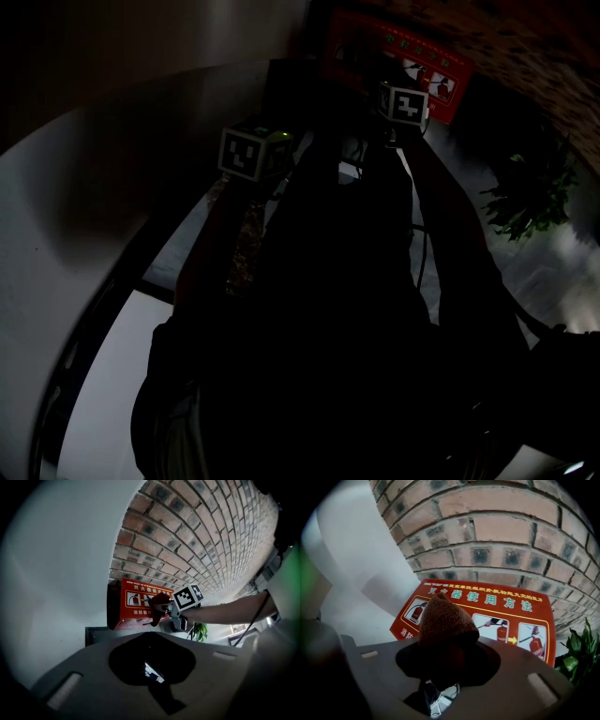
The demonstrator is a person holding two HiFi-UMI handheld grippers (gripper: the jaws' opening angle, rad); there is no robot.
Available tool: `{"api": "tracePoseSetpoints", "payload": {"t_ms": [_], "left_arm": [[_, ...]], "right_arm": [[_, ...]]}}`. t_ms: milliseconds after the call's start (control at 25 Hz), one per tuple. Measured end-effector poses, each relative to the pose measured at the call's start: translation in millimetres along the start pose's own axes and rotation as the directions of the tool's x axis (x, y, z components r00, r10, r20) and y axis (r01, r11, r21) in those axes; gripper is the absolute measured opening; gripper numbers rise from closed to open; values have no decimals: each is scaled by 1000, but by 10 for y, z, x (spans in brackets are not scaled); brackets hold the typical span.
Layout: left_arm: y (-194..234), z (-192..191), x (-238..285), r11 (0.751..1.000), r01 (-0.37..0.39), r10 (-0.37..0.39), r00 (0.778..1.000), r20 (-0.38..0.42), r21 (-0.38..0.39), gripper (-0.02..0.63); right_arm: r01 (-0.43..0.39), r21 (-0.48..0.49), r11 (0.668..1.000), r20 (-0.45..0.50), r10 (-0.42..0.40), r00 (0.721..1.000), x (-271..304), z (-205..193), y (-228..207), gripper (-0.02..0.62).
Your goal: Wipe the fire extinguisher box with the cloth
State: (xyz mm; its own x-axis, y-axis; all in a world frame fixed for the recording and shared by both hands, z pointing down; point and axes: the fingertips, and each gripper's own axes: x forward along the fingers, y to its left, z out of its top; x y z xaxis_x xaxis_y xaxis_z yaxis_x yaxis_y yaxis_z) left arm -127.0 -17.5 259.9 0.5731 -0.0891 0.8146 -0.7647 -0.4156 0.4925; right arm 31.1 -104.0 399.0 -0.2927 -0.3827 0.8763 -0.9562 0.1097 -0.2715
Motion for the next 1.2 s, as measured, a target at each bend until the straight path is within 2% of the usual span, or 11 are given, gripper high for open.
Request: {"api": "tracePoseSetpoints", "payload": {"t_ms": [600, 960, 1200], "left_arm": [[104, -40, -50, 1000, -2, 3, 1000, 31, -26, 3], [227, -170, -148, 998, -26, 28, 999, 33, -64, 3], [345, -244, -223, 995, -44, 48, 998, 42, -90, 3]], "right_arm": [[-90, -72, 993, -19, 89, 996, 196, 111, 511, 133], [-91, -160, 983, -88, 78, 993, 331, 77, 796, 133], [-125, -195, 973, -79, 111, 991, 419, 141, 1034, 133]]}}
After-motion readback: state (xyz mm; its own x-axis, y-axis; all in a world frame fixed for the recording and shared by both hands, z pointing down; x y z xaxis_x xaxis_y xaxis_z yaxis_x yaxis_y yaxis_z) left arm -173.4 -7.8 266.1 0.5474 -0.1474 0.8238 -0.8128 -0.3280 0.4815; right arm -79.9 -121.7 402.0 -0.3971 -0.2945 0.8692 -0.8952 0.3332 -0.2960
